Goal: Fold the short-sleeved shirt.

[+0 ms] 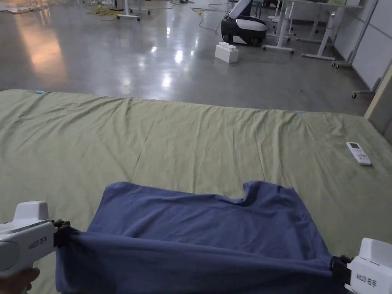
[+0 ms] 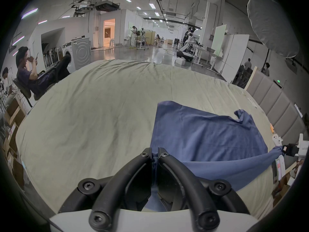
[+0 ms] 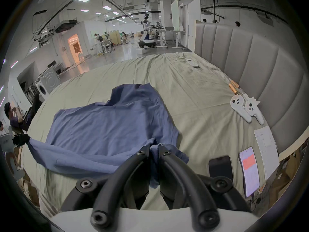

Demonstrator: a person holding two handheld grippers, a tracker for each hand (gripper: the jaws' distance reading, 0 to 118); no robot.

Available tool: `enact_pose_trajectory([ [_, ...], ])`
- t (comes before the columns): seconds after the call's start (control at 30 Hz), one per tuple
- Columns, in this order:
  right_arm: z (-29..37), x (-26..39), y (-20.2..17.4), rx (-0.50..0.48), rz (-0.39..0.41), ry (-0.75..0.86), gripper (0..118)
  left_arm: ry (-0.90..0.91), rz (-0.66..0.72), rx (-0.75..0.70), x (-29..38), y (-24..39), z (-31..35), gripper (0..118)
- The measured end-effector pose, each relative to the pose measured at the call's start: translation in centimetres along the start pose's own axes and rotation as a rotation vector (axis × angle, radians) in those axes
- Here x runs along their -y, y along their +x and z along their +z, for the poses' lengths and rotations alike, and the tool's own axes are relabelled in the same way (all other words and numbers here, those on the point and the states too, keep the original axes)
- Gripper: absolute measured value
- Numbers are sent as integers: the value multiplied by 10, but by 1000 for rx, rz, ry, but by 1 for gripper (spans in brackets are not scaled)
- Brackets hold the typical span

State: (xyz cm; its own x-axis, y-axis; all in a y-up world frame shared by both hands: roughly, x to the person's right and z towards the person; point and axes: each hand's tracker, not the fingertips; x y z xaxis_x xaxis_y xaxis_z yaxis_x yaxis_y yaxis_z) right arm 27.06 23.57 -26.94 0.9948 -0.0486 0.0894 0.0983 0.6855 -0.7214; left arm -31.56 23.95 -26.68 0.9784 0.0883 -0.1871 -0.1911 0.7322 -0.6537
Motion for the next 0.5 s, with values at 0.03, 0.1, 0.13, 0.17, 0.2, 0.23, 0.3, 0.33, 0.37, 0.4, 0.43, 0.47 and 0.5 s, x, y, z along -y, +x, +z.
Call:
enact_pose_trajectory([
  [0.03,-9,-5,-2,17,-3,0,10,-4,-4,-3,-4,4,-6,6],
  [0.1,-32,-13,-5,31,-7,-14,10,-27,-10,-6,-8,11,-21,6],
  [0.13,-43,-17,-6,41,-5,-31,10,-39,-24,-12,-9,14,-29,6],
  [0.17,-52,-17,-7,53,-6,-42,9,-49,-34,-17,-10,17,-37,6],
  [0.2,-62,-18,-9,68,6,-49,10,-64,-54,-15,-10,19,-42,6],
  [0.23,-69,-19,-12,91,32,-65,10,-71,-66,-18,-10,23,-48,6],
  [0.3,-83,-17,-13,118,53,-85,10,-92,-83,-10,-9,29,-57,6],
  [0.33,-89,-15,-13,122,58,-93,10,-101,-92,-10,-8,31,-60,6],
  [0.37,-95,-14,-13,129,66,-104,10,-109,-102,-7,-8,34,-64,6],
  [0.4,-97,-13,-14,130,64,-105,10,-115,-117,-14,-6,36,-66,6],
  [0.43,-100,-11,-14,128,65,-105,10,-120,-120,-20,-6,36,-70,6],
  [0.47,-102,-10,-14,126,68,-102,11,-121,-124,-27,-5,36,-73,6],
  [0.5,-101,-7,-15,130,70,-95,11,-117,-118,-28,-5,36,-74,6],
])
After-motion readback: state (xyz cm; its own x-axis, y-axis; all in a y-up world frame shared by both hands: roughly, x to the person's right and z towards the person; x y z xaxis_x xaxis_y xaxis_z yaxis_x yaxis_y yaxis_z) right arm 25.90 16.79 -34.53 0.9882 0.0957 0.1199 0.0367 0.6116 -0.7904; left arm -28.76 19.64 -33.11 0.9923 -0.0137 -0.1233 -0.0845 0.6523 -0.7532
